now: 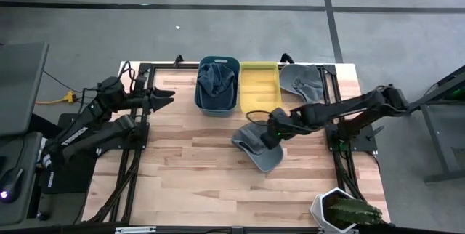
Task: Pick & Place hat
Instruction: Put the bottom gray cap into the yellow bin
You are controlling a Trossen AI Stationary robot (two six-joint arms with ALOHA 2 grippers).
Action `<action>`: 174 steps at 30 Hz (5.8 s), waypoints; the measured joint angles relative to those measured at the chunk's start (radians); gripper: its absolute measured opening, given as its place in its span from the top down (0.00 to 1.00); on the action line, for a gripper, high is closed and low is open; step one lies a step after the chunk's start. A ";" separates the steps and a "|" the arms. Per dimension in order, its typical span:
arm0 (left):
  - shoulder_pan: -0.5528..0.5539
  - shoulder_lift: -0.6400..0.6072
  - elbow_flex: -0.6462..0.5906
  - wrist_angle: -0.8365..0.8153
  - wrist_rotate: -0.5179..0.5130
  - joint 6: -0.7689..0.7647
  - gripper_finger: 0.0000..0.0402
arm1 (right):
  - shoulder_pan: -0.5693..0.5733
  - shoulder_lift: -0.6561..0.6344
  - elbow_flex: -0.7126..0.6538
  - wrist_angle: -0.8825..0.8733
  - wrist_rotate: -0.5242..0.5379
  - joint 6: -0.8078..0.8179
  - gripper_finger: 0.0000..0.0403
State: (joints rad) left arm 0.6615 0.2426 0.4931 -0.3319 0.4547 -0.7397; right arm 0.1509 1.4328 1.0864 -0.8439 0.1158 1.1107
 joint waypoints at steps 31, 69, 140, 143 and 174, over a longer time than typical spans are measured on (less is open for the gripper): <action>-0.743 0.616 0.000 0.475 -0.672 -0.105 0.15 | -0.188 -0.092 -0.403 0.471 -0.016 -0.081 0.40; -0.741 0.628 0.000 0.570 -0.680 -0.104 0.15 | -0.145 -0.023 -0.559 0.873 -0.036 0.015 0.30; -0.740 0.624 0.000 0.679 -0.670 -0.060 0.15 | -0.357 -0.230 0.008 0.206 0.260 -0.273 0.95; -0.740 0.624 0.001 0.683 -0.704 -0.023 0.15 | -0.432 -0.230 -0.010 0.232 0.235 -0.294 0.95; -0.740 0.624 0.001 0.703 -1.015 0.186 0.15 | -0.708 0.167 -0.124 0.572 0.075 -0.175 0.95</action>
State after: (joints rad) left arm -0.0784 0.8669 0.4938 0.3710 -0.5598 -0.5541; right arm -0.5571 1.5994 0.9627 -0.2715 0.1908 0.9360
